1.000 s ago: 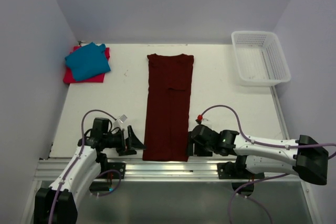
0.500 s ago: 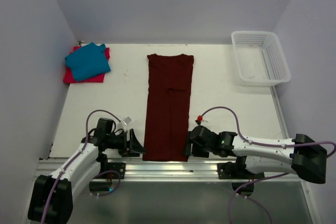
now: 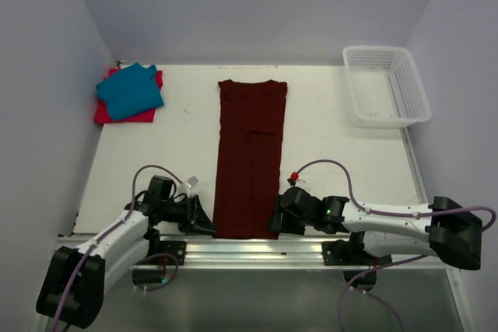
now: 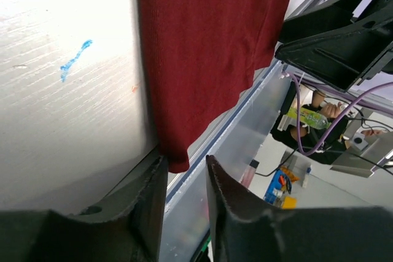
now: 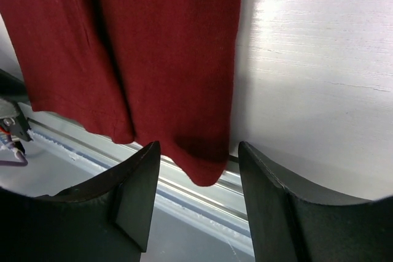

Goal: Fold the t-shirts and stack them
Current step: Grab the bottom of the folded rectangular tshirt with both arms

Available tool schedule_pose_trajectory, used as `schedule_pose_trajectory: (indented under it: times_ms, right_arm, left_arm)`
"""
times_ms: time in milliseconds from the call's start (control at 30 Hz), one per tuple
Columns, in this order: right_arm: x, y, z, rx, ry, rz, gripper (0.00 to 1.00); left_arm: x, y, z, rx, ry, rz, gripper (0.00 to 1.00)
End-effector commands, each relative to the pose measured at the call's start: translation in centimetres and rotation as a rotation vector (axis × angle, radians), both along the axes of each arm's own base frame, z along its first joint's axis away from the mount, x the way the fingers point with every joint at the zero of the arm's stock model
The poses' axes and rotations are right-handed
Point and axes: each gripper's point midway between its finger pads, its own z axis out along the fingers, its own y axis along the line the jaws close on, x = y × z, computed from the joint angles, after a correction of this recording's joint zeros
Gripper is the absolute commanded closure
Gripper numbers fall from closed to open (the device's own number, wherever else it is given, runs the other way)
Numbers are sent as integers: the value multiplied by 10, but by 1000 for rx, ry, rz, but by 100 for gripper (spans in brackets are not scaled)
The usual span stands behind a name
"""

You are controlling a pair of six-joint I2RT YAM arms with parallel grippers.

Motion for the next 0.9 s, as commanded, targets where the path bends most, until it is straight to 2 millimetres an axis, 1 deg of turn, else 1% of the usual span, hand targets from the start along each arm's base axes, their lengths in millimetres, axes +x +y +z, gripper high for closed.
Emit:
schedule_pose_trajectory:
  times_ms: [0,67,133,267,367,433,467,500,533,567,600,633,667,700,733,767,833,867]
  right_arm:
    - [-2,3,-4,11,17,-16,43]
    - [-2,3,-5,12,20,-21,45]
    - [-4,2,-6,10,25,-21,46]
    - [-5,2,-10,5,35,-22,49]
    - [-6,3,-10,1,42,-21,49]
    - [-6,2,-11,-3,44,-22,50]
    - [-7,2,-11,-3,47,-21,50]
    - [-7,2,-10,-1,47,-22,50]
    - [-7,1,-10,-1,43,-22,50]
    - [-6,-1,-10,-9,40,-24,50]
    - [-6,-3,-10,-11,39,-27,50]
    - [-6,-4,-8,-10,34,-30,50]
    - [-6,-6,-9,-17,33,-32,50]
    - [-6,-7,-8,-15,33,-37,50]
    - [-6,-7,-7,-9,32,-38,50]
    - [-7,-9,-9,-12,34,-40,51]
    - [-6,-9,-8,-5,31,-47,51]
    - [-6,-10,-7,-2,30,-48,51]
  left_arm:
    - [-29,4,-18,7,137,10,67]
    - [-21,1,-15,-6,121,27,73]
    - [-16,-2,-13,-11,98,30,75]
    - [-10,-5,-11,-15,103,34,85]
    - [-7,-9,-12,-15,96,40,88]
    - [-4,-13,-11,-20,77,35,88]
    - [-6,-15,-13,-13,99,35,81]
    - [-10,-16,-15,4,105,17,70]
    - [-9,-17,-14,17,105,10,63]
    - [-11,-16,-16,39,104,-9,52]
    - [-10,-16,-16,61,96,-20,45]
    - [-7,-14,-15,109,75,-36,28]
    - [-3,-14,-11,121,40,-39,21]
    - [-2,-8,-13,169,43,-28,12]
    - [6,-10,-5,169,5,-24,4]
    - [9,-10,-1,166,-28,-24,0]
    - [8,-9,-1,172,-28,-21,0]
    - [7,-9,-3,178,-22,-25,2]
